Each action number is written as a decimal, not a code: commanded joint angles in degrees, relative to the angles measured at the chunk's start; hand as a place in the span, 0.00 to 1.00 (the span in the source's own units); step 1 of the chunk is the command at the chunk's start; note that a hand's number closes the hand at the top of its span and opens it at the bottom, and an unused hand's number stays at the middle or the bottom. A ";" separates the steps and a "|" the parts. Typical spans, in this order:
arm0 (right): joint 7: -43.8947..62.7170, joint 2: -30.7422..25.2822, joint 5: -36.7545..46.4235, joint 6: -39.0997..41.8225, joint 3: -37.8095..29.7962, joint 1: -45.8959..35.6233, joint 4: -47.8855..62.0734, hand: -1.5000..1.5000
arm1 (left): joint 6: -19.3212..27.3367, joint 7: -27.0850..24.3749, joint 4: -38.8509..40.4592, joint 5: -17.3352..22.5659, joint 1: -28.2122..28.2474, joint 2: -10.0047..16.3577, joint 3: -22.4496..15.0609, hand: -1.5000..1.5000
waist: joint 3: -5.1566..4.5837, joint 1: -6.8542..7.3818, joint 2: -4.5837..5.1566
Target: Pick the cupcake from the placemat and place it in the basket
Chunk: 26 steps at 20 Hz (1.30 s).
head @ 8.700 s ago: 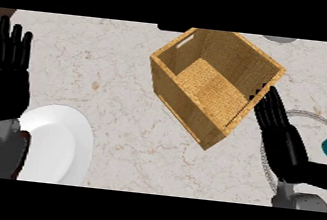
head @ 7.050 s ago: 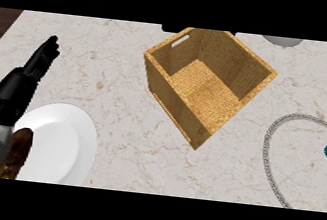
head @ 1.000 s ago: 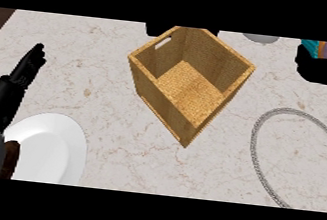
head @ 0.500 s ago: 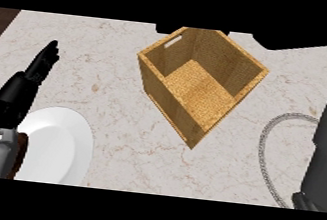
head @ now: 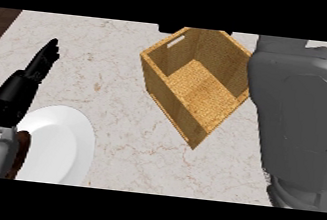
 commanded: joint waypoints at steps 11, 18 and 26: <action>7.15 -1.52 4.72 14.95 2.14 -1.81 12.17 1.00 | -0.19 1.04 -0.13 -0.35 0.03 0.09 0.31 0.50 | 0.03 -0.95 -0.23; 9.08 1.61 -2.28 16.21 -1.15 -2.19 11.62 0.00 | 0.46 1.26 -0.43 -0.36 -0.51 -0.94 0.36 0.50 | 0.06 -0.58 -0.30; 5.26 1.67 -1.39 -2.79 -2.85 -0.01 5.40 0.00 | -1.85 -0.70 0.16 0.24 0.60 1.90 2.30 0.50 | 0.07 0.09 -0.14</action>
